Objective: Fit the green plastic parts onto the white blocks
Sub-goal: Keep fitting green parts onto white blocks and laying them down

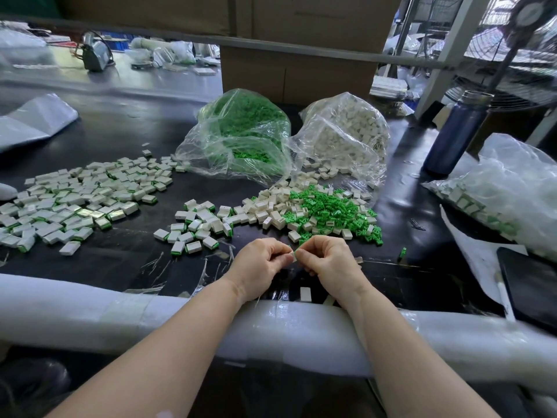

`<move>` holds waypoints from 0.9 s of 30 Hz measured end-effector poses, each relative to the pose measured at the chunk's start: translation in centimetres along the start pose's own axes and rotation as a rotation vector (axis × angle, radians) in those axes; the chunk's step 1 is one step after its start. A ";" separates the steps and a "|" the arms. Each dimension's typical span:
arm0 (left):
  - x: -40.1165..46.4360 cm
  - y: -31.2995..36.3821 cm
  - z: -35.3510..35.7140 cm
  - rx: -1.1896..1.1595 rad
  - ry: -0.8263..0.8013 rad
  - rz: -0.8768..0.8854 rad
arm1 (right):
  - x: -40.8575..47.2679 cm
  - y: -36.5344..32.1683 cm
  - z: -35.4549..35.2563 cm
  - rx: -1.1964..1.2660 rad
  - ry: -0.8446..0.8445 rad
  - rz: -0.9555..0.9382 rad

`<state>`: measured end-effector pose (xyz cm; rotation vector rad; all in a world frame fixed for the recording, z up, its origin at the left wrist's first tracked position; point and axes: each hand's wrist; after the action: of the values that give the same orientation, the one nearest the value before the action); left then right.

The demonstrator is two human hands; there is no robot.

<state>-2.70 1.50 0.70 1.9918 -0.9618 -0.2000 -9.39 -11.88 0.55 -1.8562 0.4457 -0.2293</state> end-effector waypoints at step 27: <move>0.1 0.7 -0.1 -0.220 0.078 -0.011 | 0.0 0.1 0.3 0.172 -0.043 -0.060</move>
<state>-3.03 1.29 1.34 1.7899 -0.8419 -0.2224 -9.25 -11.65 0.38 -1.7039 0.3308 -0.2602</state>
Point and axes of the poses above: each hand's wrist, its own x-axis towards the middle knuckle, its own z-axis out of the palm, y = z × x, and after that the axes turned 8 degrees about z, right-handed
